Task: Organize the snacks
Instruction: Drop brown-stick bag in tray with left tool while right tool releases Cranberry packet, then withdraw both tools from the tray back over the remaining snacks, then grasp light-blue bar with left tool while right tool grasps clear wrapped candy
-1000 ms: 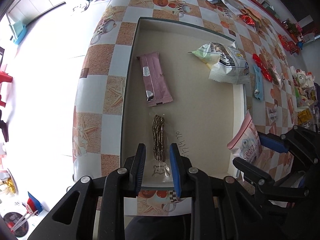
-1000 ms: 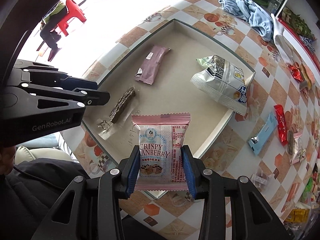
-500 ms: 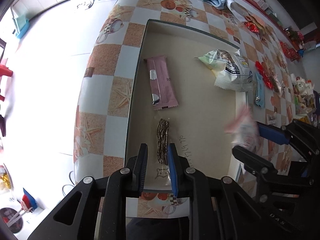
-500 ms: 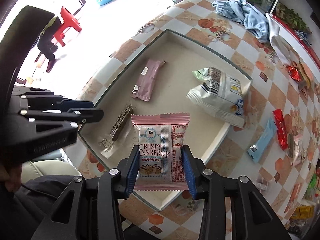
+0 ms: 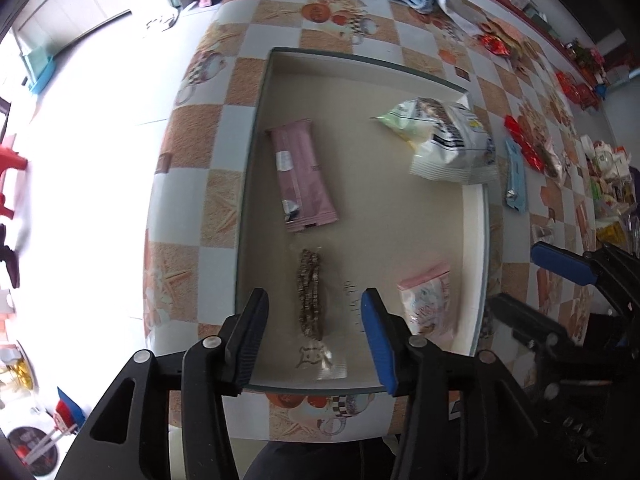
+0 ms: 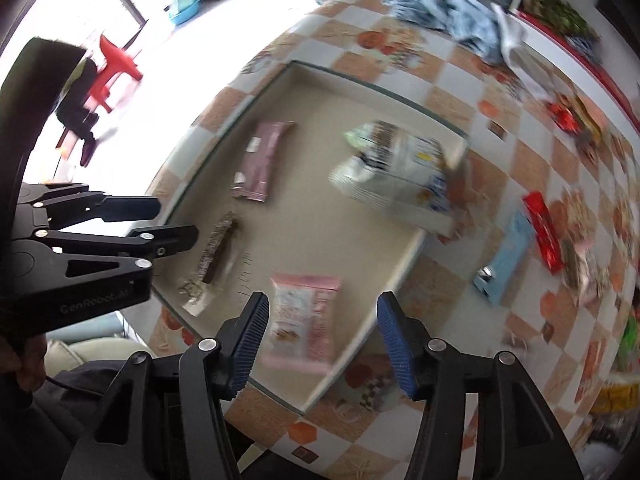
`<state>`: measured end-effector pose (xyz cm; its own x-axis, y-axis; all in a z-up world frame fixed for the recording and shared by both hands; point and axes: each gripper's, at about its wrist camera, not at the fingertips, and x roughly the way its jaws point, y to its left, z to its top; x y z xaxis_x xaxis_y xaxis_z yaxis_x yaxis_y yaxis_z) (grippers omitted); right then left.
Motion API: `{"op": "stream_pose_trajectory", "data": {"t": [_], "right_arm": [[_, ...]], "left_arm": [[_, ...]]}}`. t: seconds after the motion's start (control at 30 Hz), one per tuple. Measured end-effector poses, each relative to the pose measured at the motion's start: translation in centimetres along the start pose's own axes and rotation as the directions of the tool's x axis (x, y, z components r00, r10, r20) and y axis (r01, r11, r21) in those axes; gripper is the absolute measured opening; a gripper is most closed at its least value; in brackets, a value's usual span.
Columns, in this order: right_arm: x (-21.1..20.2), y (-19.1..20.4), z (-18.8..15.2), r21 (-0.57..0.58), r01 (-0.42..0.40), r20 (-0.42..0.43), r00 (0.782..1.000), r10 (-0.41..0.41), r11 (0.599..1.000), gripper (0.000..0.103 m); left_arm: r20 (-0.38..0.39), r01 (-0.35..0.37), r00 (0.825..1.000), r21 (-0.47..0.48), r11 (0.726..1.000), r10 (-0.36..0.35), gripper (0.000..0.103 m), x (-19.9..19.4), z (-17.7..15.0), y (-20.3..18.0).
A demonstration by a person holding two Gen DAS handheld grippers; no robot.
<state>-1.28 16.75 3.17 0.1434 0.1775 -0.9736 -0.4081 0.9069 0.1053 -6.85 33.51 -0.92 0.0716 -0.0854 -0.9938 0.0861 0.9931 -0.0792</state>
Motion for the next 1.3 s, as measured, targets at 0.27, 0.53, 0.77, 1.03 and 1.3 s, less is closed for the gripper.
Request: {"op": "stream_pose_trajectory", "data": {"t": [0.27,0.53,0.77,1.03,1.3], "right_arm": [[0.0,-6.7,-4.3,0.236,0.055,-0.047,0.998,-0.045,0.970,0.058],[-0.7,-13.6,-9.6,0.443,0.100,-0.090,0.994,-0.067,0.891,0.058],[-1.5,-18.2,-13.5,0.515,0.100,-0.097,0.994,-0.057,0.852,0.058],[-2.6,-25.4,-15.4,0.566,0.095,-0.082,0.995,-0.059,0.819,0.058],[-1.4,-29.5,-14.1,0.512,0.066,-0.077,0.997,-0.031,0.857,0.058]], "left_arm": [[-0.018,0.032,0.999,0.093,0.995,-0.030,0.057,0.4,0.6,-4.2],[-0.047,0.071,0.997,0.269,0.961,-0.061,0.063,0.7,1.3,-12.8],[-0.076,0.138,0.990,0.290,0.947,-0.121,0.063,1.2,4.3,-20.1],[-0.109,0.083,0.992,0.225,0.971,-0.060,0.063,5.3,8.4,-24.3],[-0.155,0.012,0.988,0.188,0.982,0.018,0.063,10.0,10.7,-24.4]]}}
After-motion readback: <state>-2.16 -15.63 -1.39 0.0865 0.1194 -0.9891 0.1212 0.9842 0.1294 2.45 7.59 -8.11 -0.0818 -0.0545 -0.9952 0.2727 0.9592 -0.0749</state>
